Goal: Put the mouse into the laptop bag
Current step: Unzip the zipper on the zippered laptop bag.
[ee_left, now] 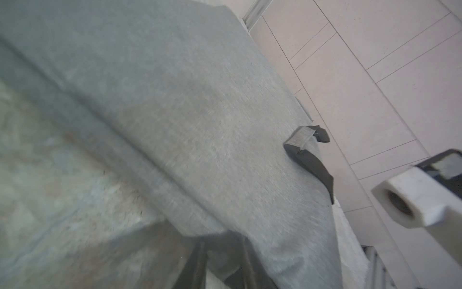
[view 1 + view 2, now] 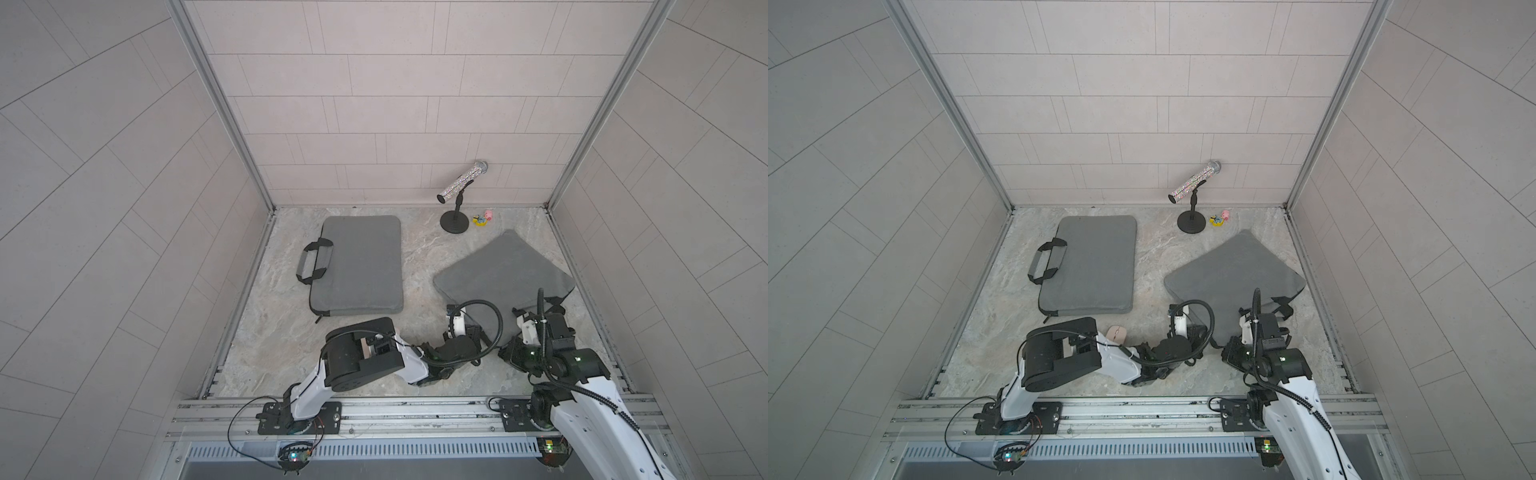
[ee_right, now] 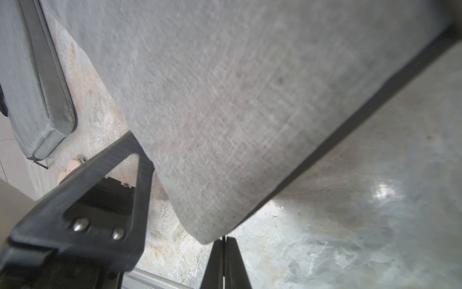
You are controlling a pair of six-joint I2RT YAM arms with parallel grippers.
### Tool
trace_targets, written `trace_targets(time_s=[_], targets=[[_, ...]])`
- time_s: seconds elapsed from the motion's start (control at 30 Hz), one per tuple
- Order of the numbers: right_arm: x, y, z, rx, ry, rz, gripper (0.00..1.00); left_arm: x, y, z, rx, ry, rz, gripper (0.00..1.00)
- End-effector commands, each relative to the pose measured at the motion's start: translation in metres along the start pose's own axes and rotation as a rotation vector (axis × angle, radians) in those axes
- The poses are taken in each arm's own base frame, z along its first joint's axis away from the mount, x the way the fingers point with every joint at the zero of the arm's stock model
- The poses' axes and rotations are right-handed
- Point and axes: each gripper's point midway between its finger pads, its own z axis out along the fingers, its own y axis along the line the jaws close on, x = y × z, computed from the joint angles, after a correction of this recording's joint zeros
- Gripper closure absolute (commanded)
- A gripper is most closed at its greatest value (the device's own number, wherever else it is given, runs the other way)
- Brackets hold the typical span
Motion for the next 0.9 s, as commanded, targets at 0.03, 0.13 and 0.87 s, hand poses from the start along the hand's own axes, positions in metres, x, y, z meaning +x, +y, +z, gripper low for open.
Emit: trace_targets(time_s=[0.03, 0.13, 0.87], targets=[[0.006, -0.005, 0.000, 0.012, 0.005, 0.065, 1.00, -0.037, -0.012, -0.026, 0.110, -0.064, -0.062, 0.48], [0.009, -0.017, -0.002, 0.077, 0.006, 0.143, 1.00, -0.053, 0.000, -0.037, 0.115, -0.050, -0.078, 0.34], [0.031, -0.001, 0.003, 0.090, 0.215, 0.340, 1.00, -0.052, 0.037, 0.040, 0.015, 0.091, -0.049, 0.51]])
